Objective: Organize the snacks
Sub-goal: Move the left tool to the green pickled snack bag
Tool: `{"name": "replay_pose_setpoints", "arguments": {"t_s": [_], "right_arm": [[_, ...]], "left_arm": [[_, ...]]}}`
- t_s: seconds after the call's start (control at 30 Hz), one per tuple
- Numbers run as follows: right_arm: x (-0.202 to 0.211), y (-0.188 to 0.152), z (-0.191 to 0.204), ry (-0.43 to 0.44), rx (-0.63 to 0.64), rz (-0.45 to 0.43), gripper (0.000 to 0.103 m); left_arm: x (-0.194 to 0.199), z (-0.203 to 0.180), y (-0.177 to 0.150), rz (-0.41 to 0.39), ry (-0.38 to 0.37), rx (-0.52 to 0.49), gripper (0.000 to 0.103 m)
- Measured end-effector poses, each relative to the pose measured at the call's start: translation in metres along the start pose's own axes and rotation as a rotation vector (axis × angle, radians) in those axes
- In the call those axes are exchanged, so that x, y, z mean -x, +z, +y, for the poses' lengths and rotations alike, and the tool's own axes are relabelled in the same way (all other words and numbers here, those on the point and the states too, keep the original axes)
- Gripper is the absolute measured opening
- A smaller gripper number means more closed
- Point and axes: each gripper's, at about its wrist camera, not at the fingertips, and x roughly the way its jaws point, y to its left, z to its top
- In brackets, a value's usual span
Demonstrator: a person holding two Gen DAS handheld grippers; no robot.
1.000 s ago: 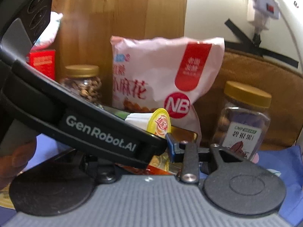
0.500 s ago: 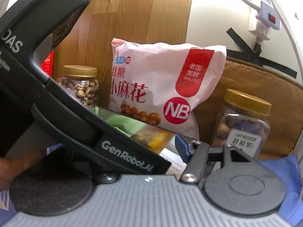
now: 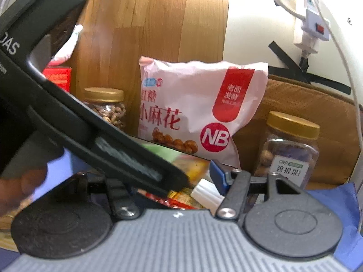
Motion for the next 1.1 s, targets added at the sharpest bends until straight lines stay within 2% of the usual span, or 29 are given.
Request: {"name": "replay_pose_setpoints", "arguments": {"t_s": [0.13, 0.2, 0.33, 0.43, 0.5, 0.63, 0.7, 0.77, 0.83, 0.93, 1.0, 1.1], "right_arm": [[0.035, 0.004, 0.024, 0.042, 0.055, -0.01, 0.069], [0.049, 0.005, 0.038, 0.075, 0.074, 0.003, 0.068], [0.069, 0.006, 0.075, 0.25, 0.044, 0.08, 0.068], [0.071, 0.0, 0.104, 0.379, 0.002, 0.156, 0.068], [0.066, -0.006, 0.123, 0.435, -0.029, 0.208, 0.067], [0.05, -0.017, 0.149, 0.474, -0.098, 0.294, 0.066], [0.039, -0.02, 0.154, 0.469, -0.148, 0.329, 0.061], [0.031, -0.023, 0.156, 0.46, -0.191, 0.347, 0.06], [0.028, -0.027, 0.16, 0.45, -0.217, 0.371, 0.049], [0.041, -0.029, 0.164, 0.463, -0.263, 0.377, 0.04], [0.05, -0.031, 0.168, 0.491, -0.274, 0.392, 0.017], [0.077, -0.038, 0.18, 0.486, -0.228, 0.389, 0.016]], "left_arm": [[0.051, 0.01, -0.021, -0.013, -0.017, 0.018, 0.073], [0.077, 0.016, -0.035, -0.018, 0.002, 0.029, 0.073], [0.12, 0.036, -0.077, -0.008, 0.056, 0.075, 0.073], [0.143, 0.055, -0.115, 0.019, 0.106, 0.145, 0.073], [0.155, 0.067, -0.141, 0.04, 0.125, 0.202, 0.073], [0.179, 0.085, -0.187, 0.048, 0.176, 0.309, 0.072], [0.192, 0.096, -0.205, 0.032, 0.15, 0.396, 0.072], [0.198, 0.105, -0.217, 0.017, 0.119, 0.463, 0.07], [0.198, 0.11, -0.226, 0.017, 0.105, 0.506, 0.069], [0.197, 0.104, -0.228, -0.001, 0.114, 0.472, 0.065], [0.197, 0.099, -0.231, -0.005, 0.114, 0.455, 0.058], [0.2, 0.093, -0.237, 0.001, 0.065, 0.44, 0.051]]}}
